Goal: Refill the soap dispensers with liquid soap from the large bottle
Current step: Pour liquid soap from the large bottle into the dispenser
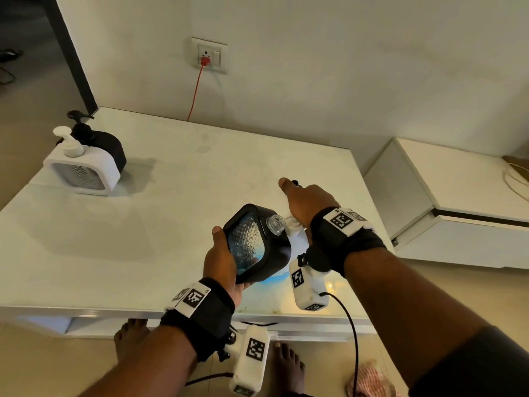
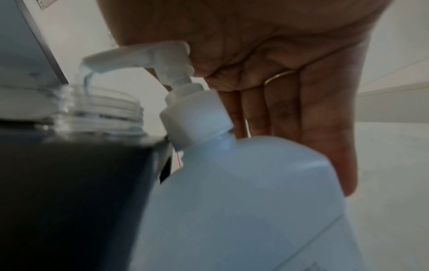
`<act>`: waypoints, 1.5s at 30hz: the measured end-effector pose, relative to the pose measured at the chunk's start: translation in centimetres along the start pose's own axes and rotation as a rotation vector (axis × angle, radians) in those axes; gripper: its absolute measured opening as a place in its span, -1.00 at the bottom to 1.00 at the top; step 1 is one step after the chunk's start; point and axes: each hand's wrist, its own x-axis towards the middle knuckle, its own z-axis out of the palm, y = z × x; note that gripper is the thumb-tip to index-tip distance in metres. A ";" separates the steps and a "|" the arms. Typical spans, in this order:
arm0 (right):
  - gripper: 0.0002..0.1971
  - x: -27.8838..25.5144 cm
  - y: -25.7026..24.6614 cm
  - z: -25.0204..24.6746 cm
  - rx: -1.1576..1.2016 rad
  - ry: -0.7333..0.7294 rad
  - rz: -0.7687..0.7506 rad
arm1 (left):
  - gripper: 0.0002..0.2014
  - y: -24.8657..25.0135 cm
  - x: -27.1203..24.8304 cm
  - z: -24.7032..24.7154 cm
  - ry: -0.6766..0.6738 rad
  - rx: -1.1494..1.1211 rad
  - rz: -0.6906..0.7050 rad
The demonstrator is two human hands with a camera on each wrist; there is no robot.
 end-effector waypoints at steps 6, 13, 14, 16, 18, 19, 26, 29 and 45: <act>-0.26 -0.2 -0.1 -0.2 -0.063 0.017 -0.016 | -0.48 -0.2 -0.4 0.0 -0.005 0.015 0.007; -0.09 -0.5 -0.9 -0.9 0.000 -0.110 -0.033 | -0.50 0.1 -0.6 0.1 -0.028 0.009 0.005; -0.03 -0.4 -0.9 -1.1 0.024 -0.131 -0.033 | -0.50 0.1 -0.7 0.1 -0.030 0.008 0.004; 0.00 -0.3 -0.9 -1.1 0.057 -0.149 -0.034 | -0.50 0.1 -0.8 0.2 -0.031 0.014 0.004; -0.01 -0.3 -0.8 -0.7 0.047 -0.140 -0.032 | -0.47 0.1 -0.8 0.1 -0.025 0.020 0.006; -0.05 -0.1 -0.8 -0.5 0.022 -0.128 -0.027 | -0.45 0.1 -0.7 0.0 -0.024 0.017 0.005; -0.22 0.6 -0.2 0.3 -0.038 -0.032 0.000 | -0.50 -0.2 -0.6 -0.3 -0.030 0.030 0.008; -0.26 0.6 0.1 0.3 -0.065 -0.032 0.005 | -0.48 -0.2 -0.5 -0.5 -0.029 0.039 -0.004; -0.14 0.7 -0.4 0.2 -0.010 -0.095 0.009 | -0.43 0.0 -0.8 0.0 -0.009 0.016 -0.025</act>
